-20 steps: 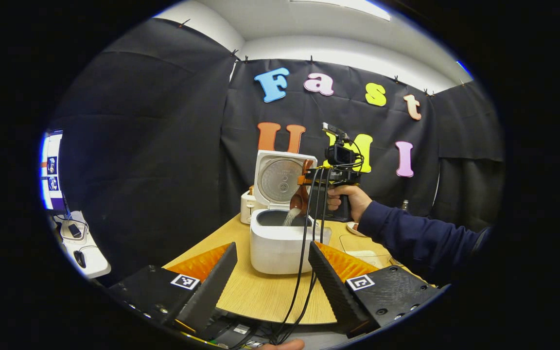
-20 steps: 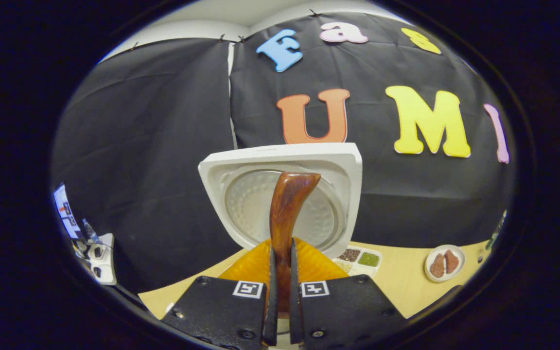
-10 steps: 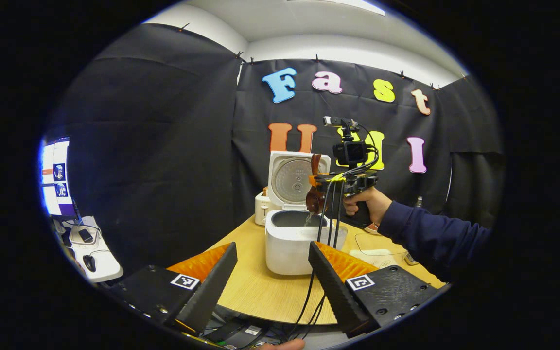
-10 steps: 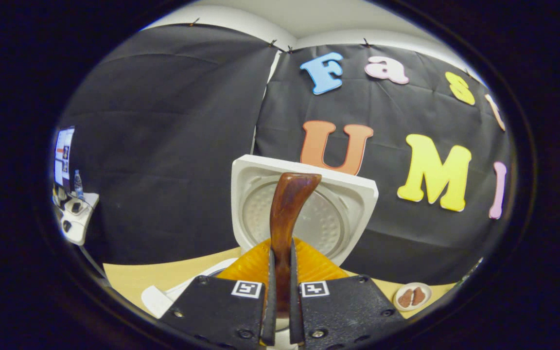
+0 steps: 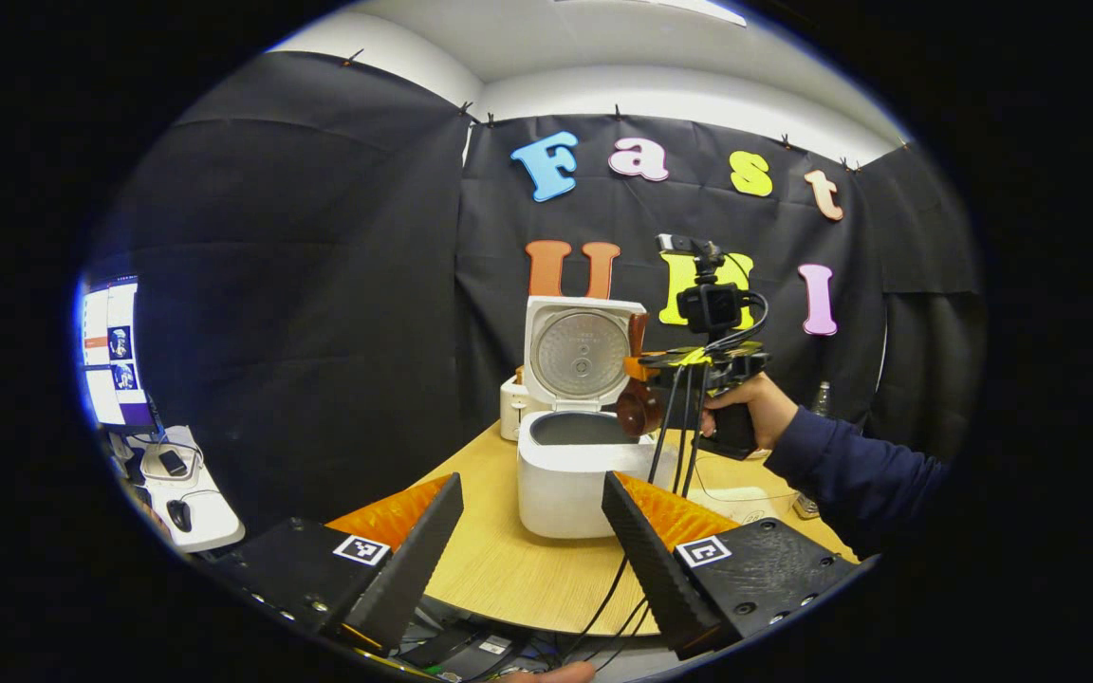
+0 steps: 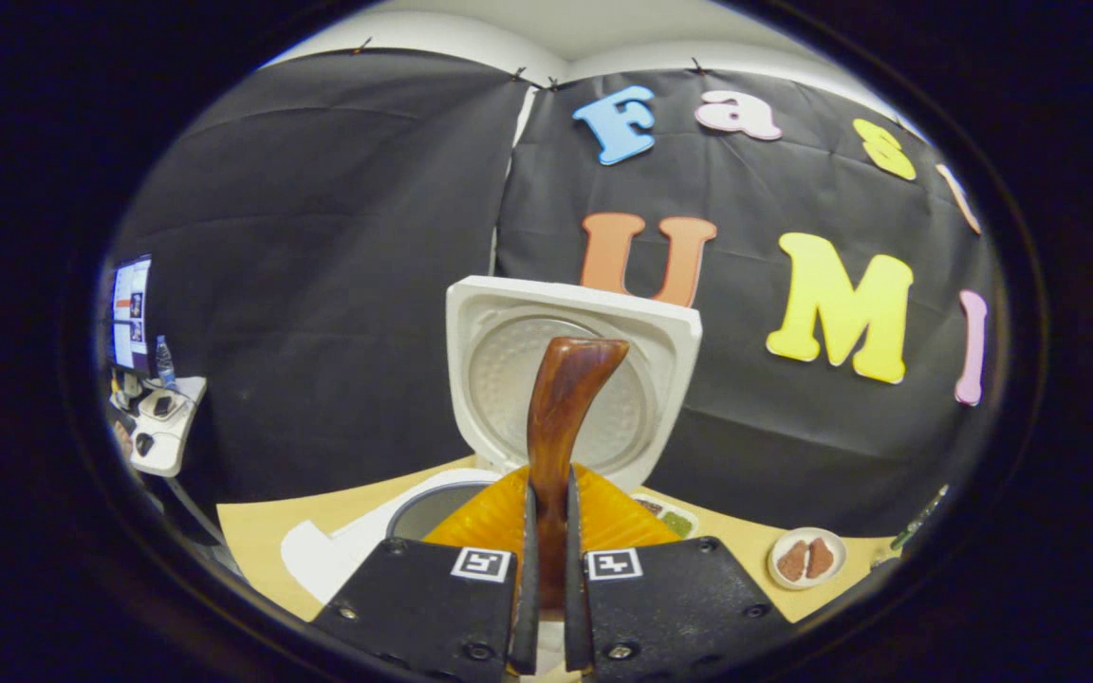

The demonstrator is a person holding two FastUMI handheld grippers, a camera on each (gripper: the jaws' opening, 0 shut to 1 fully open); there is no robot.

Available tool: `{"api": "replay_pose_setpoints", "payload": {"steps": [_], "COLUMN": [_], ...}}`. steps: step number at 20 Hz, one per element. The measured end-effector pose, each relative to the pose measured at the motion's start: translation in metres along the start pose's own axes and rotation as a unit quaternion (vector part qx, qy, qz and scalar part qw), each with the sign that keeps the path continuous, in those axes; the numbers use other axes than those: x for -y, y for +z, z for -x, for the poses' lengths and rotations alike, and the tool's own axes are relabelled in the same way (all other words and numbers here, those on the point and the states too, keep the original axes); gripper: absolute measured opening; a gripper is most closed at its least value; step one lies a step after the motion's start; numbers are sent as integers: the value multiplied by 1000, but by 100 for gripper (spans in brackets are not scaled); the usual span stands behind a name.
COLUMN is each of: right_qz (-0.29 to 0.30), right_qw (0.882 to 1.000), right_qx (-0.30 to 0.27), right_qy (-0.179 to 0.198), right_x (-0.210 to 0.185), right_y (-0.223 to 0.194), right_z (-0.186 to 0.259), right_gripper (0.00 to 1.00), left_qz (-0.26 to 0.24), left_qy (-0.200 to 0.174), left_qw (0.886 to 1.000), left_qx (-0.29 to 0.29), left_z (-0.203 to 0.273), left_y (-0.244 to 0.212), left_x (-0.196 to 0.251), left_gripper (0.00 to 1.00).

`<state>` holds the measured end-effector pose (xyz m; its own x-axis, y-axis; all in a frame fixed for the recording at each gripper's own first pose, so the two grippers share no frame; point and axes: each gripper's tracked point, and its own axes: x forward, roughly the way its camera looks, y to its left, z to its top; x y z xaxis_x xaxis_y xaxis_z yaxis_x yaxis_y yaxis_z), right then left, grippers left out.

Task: Close the left gripper, press the button to open the rice cooker; take a wooden spoon from the chopstick holder with the right hand, scoop a spoonful of rice and pour it into the rice cooker, then put the wooden spoon back into the chopstick holder.

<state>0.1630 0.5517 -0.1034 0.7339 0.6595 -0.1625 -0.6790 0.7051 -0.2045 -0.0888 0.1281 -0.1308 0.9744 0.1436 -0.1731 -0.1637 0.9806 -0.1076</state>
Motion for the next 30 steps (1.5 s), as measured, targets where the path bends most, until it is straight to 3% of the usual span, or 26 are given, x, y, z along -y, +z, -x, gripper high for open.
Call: {"api": "replay_pose_setpoints", "payload": {"steps": [10,17,25,30], "right_qz": [-43,-52,-66,-84], "right_qw": [998,995,985,977], "right_qx": [42,54,47,34], "right_qy": [-29,-68,-150,-192], "right_x": [60,123,204,248], "right_y": [15,-1,-43,-72], "right_z": [92,157,236,266], "right_gripper": [17,18,18,18], "left_qz": [-12,-27,-34,-32], "left_qy": [-18,-40,-78,-86], "left_qw": [1000,999,995,993], "left_qx": [-10,12,48,69], "left_z": [-14,-27,-61,-74], "left_y": [6,20,37,49], "left_x": [43,95,147,158], "left_gripper": [94,94,94,94]}}
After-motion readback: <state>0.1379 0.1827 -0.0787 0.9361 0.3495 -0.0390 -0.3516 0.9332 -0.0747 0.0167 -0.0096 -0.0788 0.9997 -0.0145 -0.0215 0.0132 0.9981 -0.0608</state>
